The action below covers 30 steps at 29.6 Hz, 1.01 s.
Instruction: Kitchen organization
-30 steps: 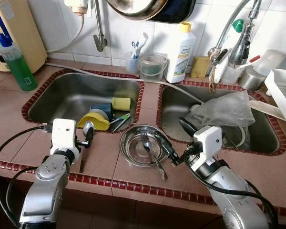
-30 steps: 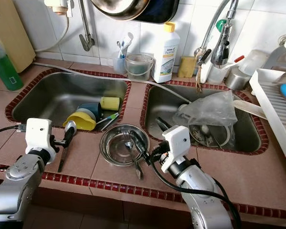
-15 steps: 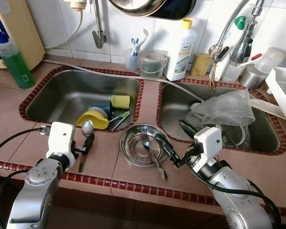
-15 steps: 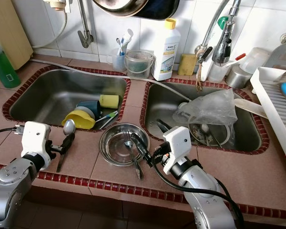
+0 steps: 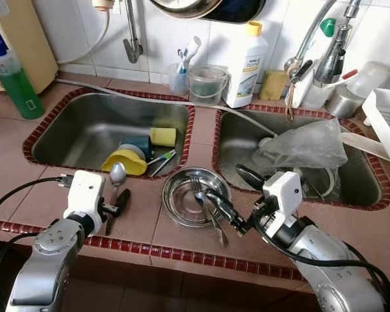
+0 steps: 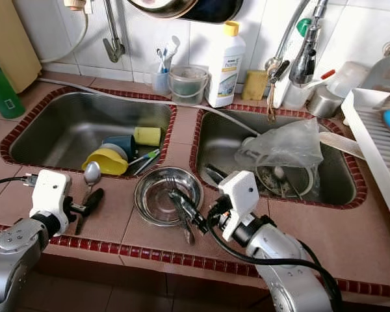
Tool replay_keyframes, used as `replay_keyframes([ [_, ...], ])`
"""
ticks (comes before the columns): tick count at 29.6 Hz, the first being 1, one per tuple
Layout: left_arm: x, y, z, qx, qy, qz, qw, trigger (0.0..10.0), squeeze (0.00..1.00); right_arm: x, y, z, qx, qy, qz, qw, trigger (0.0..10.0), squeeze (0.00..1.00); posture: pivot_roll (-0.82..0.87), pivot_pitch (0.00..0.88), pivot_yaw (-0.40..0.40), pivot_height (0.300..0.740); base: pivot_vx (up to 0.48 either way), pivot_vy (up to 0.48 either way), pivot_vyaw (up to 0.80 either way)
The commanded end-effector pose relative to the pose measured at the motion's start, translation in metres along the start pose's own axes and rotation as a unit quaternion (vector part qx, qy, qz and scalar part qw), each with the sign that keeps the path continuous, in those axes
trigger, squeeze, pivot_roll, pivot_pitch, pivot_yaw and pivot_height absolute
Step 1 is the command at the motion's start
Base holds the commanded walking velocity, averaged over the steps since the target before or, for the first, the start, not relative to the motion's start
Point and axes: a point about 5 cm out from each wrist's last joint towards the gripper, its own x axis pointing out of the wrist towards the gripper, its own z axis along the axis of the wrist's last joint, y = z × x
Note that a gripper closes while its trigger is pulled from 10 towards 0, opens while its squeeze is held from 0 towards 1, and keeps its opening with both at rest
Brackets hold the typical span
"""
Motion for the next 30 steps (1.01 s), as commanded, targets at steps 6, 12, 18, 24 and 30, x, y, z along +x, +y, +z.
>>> replay_keyframes([
  [6,-0.001,-0.002,0.004,0.006,-0.002,-0.006,1.000,10.0,0.00,-0.003,0.008,0.000,0.001,0.011,0.025,1.000,10.0,0.00,-0.03,0.085,-0.031,0.740,0.000,0.000,0.00],
  [12,-0.004,-0.005,-0.004,0.003,0.014,-0.015,1.000,10.0,0.00,-0.005,0.007,-0.002,0.000,0.020,0.027,0.999,10.0,0.00,-0.02,0.087,-0.033,0.740,0.000,0.000,0.00],
  [18,-0.008,-0.013,-0.020,-0.002,0.050,-0.035,0.998,10.0,0.00,-0.005,0.007,-0.002,-0.005,0.023,0.029,0.999,10.0,0.00,-0.02,0.087,-0.038,0.740,0.000,0.000,0.00],
  [24,-0.007,-0.015,-0.032,-0.003,0.094,-0.033,0.995,10.0,0.00,-0.004,0.007,-0.001,-0.007,0.025,0.032,0.999,10.0,0.00,-0.02,0.088,-0.043,0.740,0.000,0.000,0.00],
  [30,-0.004,-0.008,-0.036,-0.001,0.122,0.004,0.993,10.0,0.00,-0.004,0.006,0.000,-0.010,0.023,0.029,0.999,10.0,0.00,-0.03,0.089,-0.040,0.740,0.000,0.000,0.00],
])
